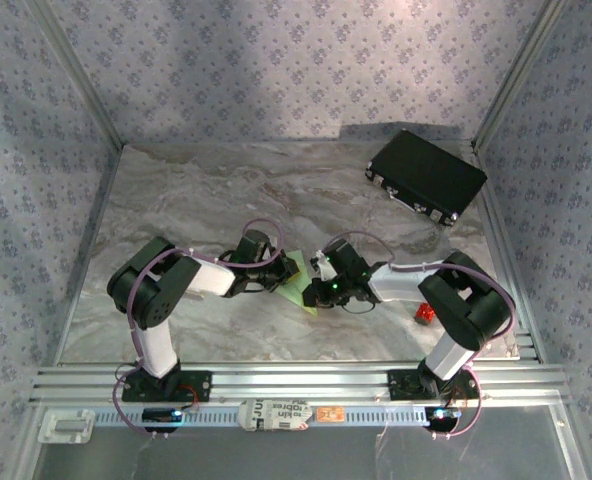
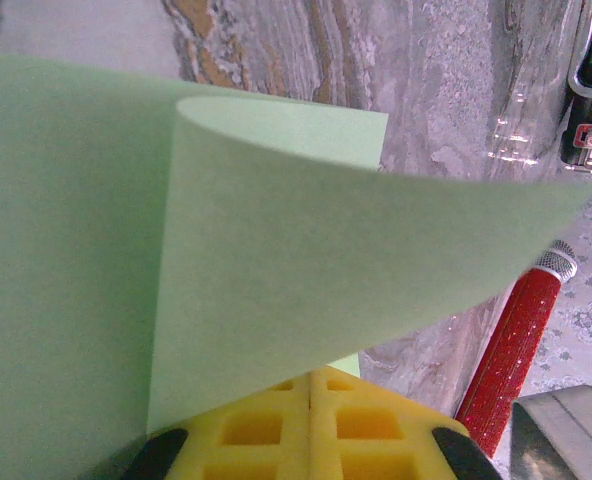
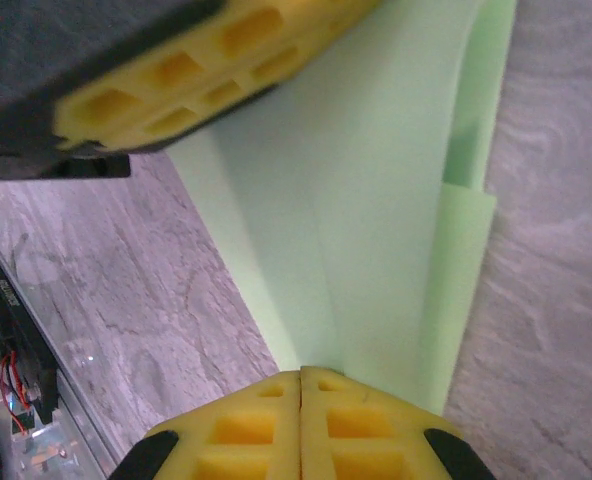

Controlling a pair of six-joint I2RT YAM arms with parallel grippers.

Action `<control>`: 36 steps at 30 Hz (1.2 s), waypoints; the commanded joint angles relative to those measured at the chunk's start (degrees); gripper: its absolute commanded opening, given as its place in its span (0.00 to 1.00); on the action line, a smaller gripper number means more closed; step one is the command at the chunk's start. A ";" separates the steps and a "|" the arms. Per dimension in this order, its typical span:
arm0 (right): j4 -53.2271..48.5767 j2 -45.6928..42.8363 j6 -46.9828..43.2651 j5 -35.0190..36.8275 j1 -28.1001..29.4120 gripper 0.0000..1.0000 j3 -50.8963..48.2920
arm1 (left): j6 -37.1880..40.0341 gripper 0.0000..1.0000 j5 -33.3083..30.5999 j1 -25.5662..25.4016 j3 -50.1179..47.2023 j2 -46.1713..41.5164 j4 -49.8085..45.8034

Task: Fold a paper plane with a square sheet of paper (pick it up from the middle)
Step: Fourth fold the wing at the center of the table.

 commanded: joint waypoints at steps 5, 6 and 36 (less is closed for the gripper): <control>1.26 -0.19 1.04 0.52 0.45 0.07 -4.10 | 0.27 0.03 -3.29 0.50 -1.84 2.28 -5.71; 1.34 -0.53 1.07 0.77 0.52 0.07 -4.65 | 0.27 0.03 -3.25 0.49 -1.83 2.32 -5.70; -8.81 -11.29 -2.94 5.01 0.14 0.05 -13.06 | 0.45 0.02 -3.43 0.64 -1.92 3.02 -5.80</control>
